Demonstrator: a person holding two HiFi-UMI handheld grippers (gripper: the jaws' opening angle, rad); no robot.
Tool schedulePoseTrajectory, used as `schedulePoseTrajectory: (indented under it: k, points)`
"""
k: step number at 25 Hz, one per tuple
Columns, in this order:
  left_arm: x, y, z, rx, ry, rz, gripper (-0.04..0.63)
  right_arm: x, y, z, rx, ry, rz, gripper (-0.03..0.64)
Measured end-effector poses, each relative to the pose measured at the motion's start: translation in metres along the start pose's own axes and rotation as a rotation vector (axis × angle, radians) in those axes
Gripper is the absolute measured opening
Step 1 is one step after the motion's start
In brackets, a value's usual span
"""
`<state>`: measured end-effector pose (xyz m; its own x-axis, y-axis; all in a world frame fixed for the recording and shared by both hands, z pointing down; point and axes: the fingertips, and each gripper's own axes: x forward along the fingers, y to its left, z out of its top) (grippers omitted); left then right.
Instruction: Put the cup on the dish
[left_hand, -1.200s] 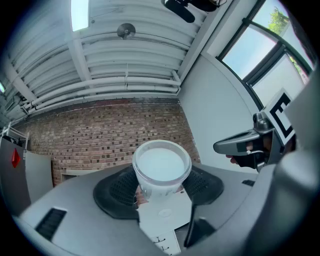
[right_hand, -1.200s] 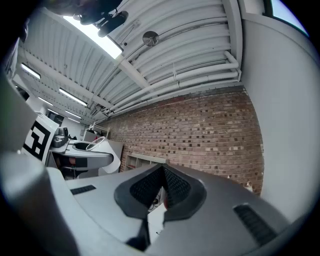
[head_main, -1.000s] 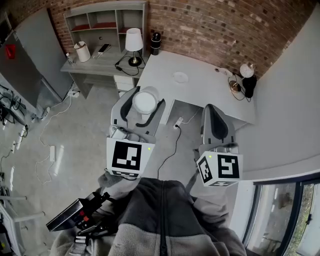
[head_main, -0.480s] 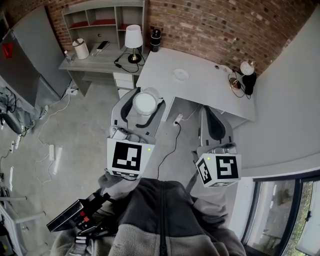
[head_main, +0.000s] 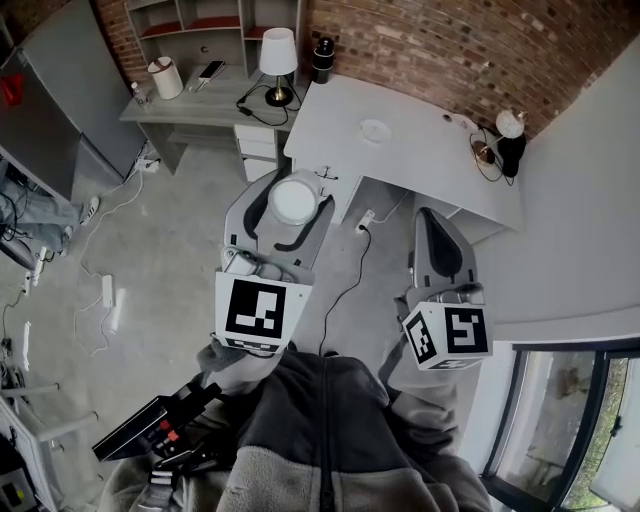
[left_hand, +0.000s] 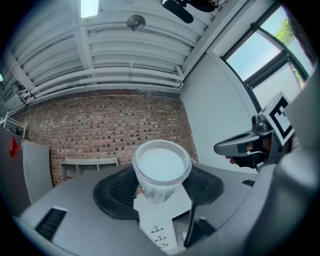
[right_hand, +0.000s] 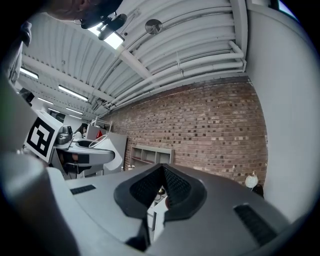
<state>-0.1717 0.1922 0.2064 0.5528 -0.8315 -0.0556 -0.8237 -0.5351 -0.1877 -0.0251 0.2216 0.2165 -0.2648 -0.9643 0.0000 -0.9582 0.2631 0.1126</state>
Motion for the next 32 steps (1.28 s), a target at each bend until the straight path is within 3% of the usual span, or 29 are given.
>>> schedulePoseTrajectory:
  k: [10,16,21,32]
  points:
    - [-0.005,0.014,-0.018,-0.028,0.016,-0.009,0.270,0.007,0.006,-0.017,0.010,0.034,-0.023,0.000]
    - [0.046,0.021,-0.040,-0.033,0.027,0.017,0.270,0.055,-0.027,-0.045,0.031,0.050,0.012,0.000]
    - [0.060,0.030,-0.031,-0.011,0.011,0.048,0.270,0.075,-0.031,-0.036,0.025,0.019,0.054,0.000]
    - [0.206,0.038,-0.021,0.006,0.023,0.087,0.270,0.181,-0.139,-0.032,0.039,0.001,0.093,0.000]
